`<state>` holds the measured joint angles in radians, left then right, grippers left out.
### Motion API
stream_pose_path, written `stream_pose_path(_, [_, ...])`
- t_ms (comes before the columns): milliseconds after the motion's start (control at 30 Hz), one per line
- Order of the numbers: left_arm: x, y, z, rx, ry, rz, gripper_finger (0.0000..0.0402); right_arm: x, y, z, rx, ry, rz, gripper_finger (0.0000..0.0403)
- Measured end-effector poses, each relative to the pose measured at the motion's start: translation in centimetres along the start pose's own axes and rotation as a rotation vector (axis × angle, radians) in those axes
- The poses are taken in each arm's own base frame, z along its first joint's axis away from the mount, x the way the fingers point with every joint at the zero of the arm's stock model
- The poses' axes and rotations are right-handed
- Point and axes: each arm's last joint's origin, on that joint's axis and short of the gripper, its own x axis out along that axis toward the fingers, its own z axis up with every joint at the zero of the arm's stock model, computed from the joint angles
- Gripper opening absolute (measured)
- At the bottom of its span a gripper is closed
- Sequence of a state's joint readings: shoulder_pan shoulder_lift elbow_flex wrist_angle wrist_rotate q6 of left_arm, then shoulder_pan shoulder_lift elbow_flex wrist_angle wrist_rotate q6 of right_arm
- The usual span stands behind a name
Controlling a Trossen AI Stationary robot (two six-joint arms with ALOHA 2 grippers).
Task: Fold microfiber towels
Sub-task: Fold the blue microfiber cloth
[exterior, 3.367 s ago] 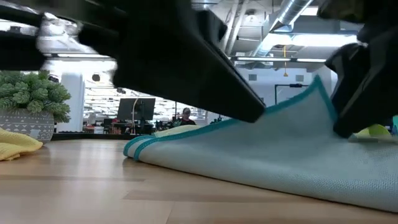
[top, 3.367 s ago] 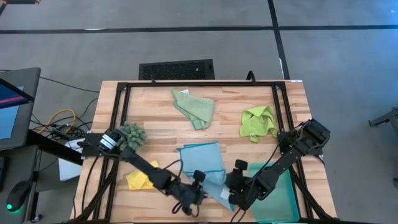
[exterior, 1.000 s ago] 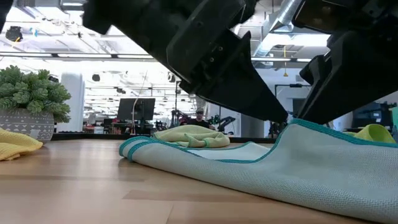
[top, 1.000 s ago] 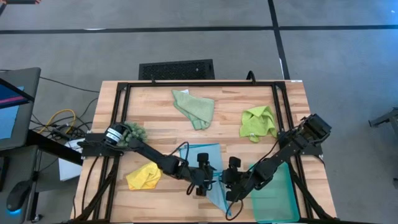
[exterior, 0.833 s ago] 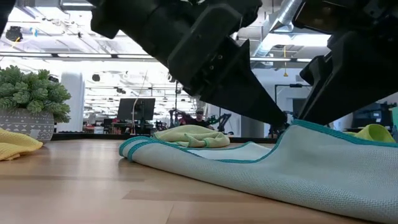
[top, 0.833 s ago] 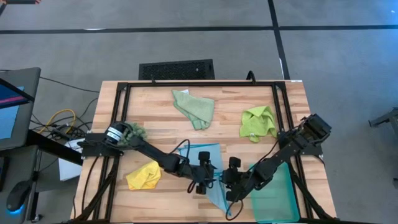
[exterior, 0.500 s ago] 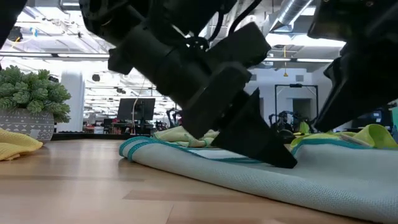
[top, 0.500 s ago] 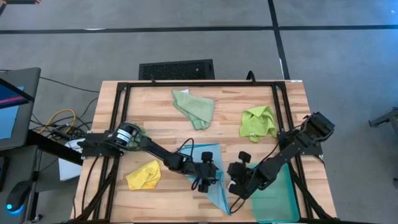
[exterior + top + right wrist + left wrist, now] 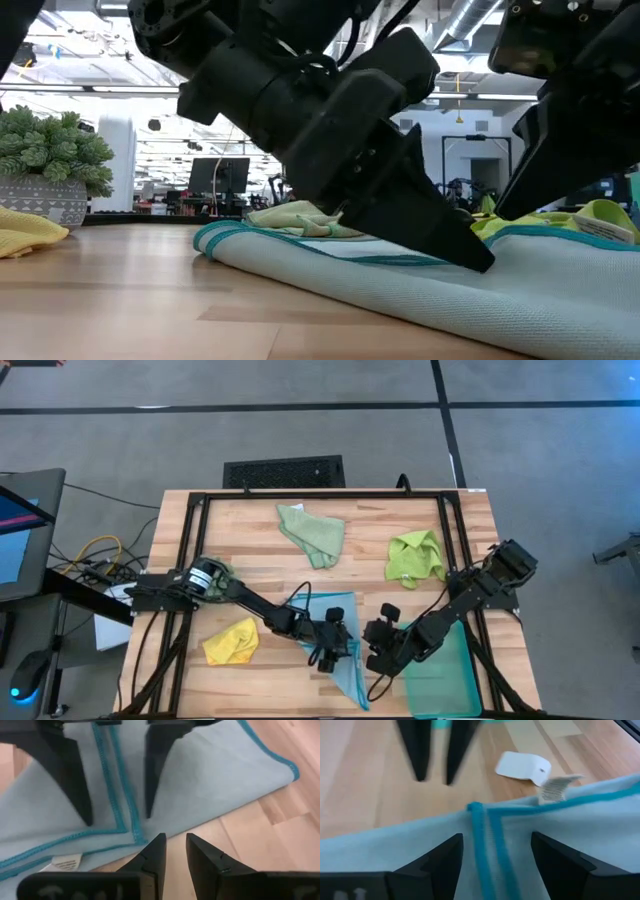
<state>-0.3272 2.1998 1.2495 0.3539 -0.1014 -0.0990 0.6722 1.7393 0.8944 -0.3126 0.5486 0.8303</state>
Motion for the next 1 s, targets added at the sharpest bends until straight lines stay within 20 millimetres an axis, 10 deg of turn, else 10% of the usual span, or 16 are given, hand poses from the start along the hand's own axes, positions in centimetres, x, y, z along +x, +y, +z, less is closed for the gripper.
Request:
stream_pose_path(633, [0.1, -0.1, 1.5, 0.023, -0.046, 0.017, 0.0229, 1.6, 0.8, 0.3, -0.048, 0.014, 0.121, 0.0097])
stream_pose_path(1000, [0.1, 0.5, 1.6, 0.005, -0.043, -0.040, 0.0228, -1.2, 1.7, 0.6, -0.099, -0.030, 0.214, 0.0097])
